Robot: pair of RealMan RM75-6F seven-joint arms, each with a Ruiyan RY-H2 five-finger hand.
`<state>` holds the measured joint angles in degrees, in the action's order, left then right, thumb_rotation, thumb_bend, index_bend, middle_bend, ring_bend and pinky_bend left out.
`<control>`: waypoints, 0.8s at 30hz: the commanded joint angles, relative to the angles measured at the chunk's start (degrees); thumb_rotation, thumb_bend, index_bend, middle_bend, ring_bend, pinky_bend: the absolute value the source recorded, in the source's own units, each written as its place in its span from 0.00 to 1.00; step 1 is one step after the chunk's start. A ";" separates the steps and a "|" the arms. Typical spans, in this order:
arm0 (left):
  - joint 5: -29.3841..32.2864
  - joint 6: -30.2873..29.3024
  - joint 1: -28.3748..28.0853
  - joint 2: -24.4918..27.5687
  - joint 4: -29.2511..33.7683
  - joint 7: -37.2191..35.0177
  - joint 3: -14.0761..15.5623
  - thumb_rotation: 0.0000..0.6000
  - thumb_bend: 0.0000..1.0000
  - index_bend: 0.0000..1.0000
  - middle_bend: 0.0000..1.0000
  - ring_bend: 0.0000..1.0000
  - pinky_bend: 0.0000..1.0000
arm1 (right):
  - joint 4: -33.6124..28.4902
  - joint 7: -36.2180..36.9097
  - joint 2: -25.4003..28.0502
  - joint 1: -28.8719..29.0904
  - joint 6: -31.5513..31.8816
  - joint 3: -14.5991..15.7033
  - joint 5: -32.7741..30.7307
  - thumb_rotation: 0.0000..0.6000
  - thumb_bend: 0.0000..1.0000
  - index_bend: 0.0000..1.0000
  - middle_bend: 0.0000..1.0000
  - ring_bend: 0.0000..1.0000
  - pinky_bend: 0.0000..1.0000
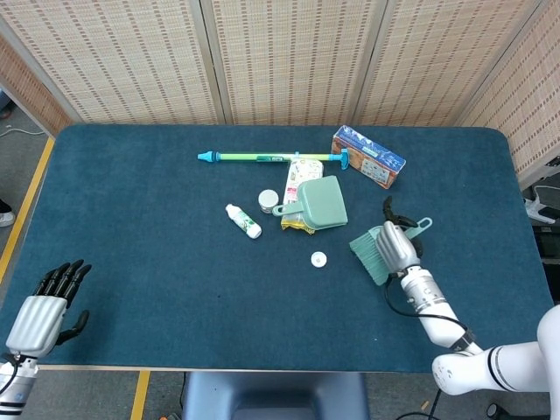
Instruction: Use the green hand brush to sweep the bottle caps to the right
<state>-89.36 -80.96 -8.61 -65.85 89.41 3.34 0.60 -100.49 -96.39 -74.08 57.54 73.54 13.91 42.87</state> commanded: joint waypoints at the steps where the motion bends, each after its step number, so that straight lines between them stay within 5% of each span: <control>1: -0.20 -0.21 0.03 0.23 0.12 -0.39 0.03 1.00 0.42 0.00 0.00 0.00 0.10 | -1.32 -2.19 -2.68 2.13 -0.19 -3.18 -0.29 1.00 0.37 0.90 0.84 0.56 0.12; 13: -0.51 -0.53 0.08 1.13 -0.15 -2.82 0.05 1.00 0.42 0.00 0.00 0.00 0.10 | 6.20 -14.12 -17.50 8.07 -0.83 -8.23 -7.88 1.00 0.37 0.90 0.84 0.56 0.12; 24: -0.19 -0.10 -0.27 0.61 -0.98 -3.25 -0.21 1.00 0.42 0.00 0.00 0.00 0.10 | 12.09 -18.08 -21.32 9.04 -0.14 -7.59 -12.94 1.00 0.37 0.90 0.84 0.56 0.12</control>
<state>-89.55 -81.06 -8.87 -65.23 88.44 0.09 0.40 -88.62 -114.26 -95.23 66.51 73.42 6.11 30.10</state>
